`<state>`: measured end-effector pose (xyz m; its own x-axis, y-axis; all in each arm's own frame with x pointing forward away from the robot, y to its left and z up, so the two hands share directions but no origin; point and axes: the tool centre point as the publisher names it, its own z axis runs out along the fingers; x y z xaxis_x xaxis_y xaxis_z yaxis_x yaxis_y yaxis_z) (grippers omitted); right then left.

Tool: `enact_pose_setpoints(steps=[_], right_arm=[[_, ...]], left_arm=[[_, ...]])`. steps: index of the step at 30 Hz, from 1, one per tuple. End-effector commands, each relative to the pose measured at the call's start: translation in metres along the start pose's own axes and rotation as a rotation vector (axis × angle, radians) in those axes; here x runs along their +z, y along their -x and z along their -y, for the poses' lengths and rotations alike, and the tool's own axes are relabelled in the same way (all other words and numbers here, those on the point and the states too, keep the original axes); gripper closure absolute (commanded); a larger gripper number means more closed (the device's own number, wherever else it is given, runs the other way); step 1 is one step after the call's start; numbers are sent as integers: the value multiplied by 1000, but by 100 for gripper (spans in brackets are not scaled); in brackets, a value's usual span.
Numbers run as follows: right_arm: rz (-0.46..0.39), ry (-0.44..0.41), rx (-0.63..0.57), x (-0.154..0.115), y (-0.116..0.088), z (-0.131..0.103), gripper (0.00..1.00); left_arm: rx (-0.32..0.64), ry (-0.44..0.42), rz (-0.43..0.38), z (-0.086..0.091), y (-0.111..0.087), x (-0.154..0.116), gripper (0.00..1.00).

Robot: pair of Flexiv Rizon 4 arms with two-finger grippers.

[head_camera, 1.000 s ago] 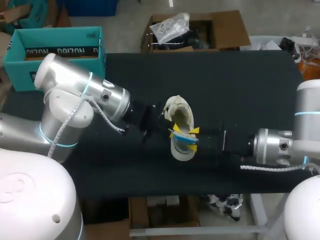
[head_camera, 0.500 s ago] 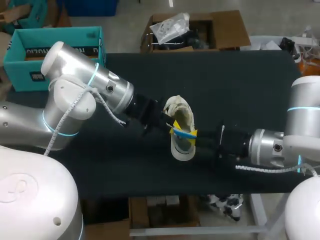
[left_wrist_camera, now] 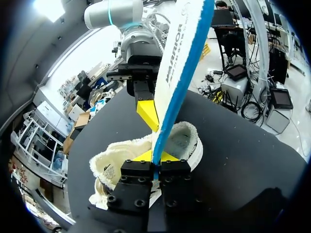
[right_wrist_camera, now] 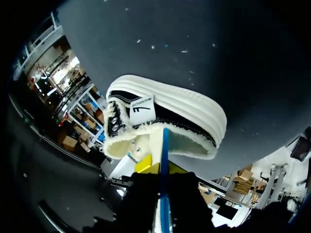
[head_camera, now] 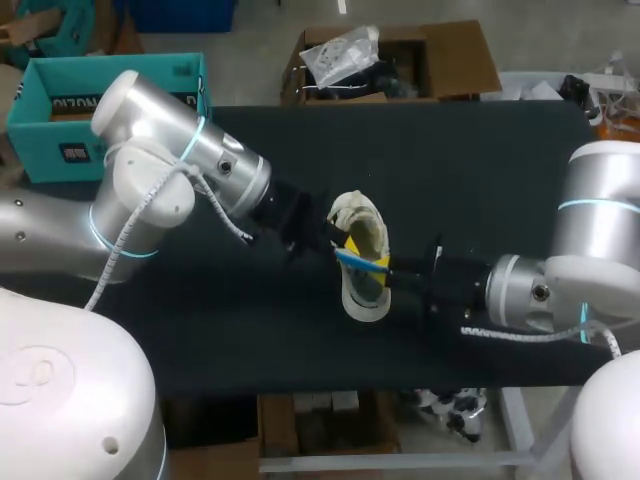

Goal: Open the shoe tongue, take the insole out of the shoe, put the insole back into the shoe, and pack the shoe into the shoebox

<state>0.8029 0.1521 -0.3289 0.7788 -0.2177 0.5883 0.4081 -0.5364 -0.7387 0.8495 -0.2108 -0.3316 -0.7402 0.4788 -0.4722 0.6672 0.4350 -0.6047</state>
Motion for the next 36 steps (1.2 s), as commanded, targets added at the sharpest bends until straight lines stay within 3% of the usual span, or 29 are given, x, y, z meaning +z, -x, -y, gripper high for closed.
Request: enact_pose_setpoints(steps=[1,18,19,20,23,27,30,36], right_arm=[[-14,8,2,13,2,-7,100],[-24,38,23,17,-2,-27,100],[-26,38,24,17,-2,-28,100],[-29,37,25,15,-1,-28,100],[-33,37,27,14,-1,-29,100],[-36,37,28,12,-1,-33,100],[-37,36,29,13,-2,-35,100],[-43,31,21,12,-4,-36,100]], left_arm=[[-5,-6,-8,-7,5,3,100],[-48,-30,-15,-18,11,13,99],[-48,-36,-17,-17,9,12,80],[-45,-48,-18,-14,6,10,68],[-29,-74,-16,-7,3,4,65],[-5,-99,-19,5,-2,-1,67],[9,-108,-23,11,-4,-2,74],[25,-91,-40,16,-8,0,100]])
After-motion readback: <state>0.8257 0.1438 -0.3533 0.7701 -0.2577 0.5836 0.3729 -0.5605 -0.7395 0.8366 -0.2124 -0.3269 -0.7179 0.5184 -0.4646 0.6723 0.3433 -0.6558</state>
